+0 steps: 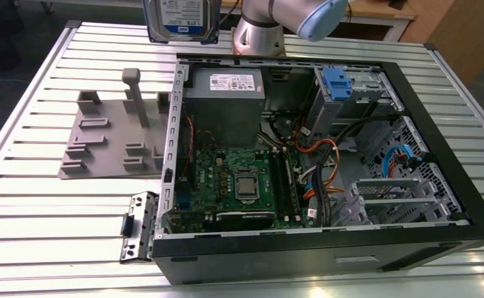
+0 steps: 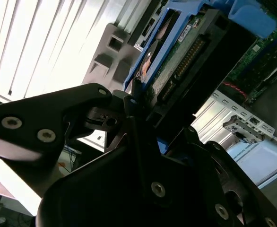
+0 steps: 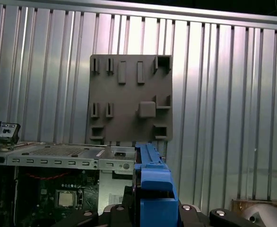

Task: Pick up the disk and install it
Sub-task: 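Pick up the disk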

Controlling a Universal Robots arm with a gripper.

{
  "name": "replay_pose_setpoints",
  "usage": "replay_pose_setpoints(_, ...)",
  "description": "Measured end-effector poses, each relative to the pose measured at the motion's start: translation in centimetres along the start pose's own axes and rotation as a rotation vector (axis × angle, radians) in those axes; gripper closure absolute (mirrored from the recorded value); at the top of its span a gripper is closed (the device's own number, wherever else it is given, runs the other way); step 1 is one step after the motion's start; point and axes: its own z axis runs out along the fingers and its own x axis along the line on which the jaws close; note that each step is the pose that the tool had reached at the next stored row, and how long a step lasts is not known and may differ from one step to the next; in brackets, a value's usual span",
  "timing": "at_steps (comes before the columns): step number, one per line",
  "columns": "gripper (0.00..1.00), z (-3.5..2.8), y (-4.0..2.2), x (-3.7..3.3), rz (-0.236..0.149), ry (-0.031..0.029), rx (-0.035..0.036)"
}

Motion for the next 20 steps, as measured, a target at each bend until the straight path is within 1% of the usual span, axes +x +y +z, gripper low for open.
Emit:
replay_pose_setpoints(16, 0.64, 0.09, -5.78, 1.48, 0.000, -0.0004, -0.0063)
replay_pose_setpoints(20, 0.64, 0.14, -7.07, 1.86, 0.000, -0.0006, -0.0075)
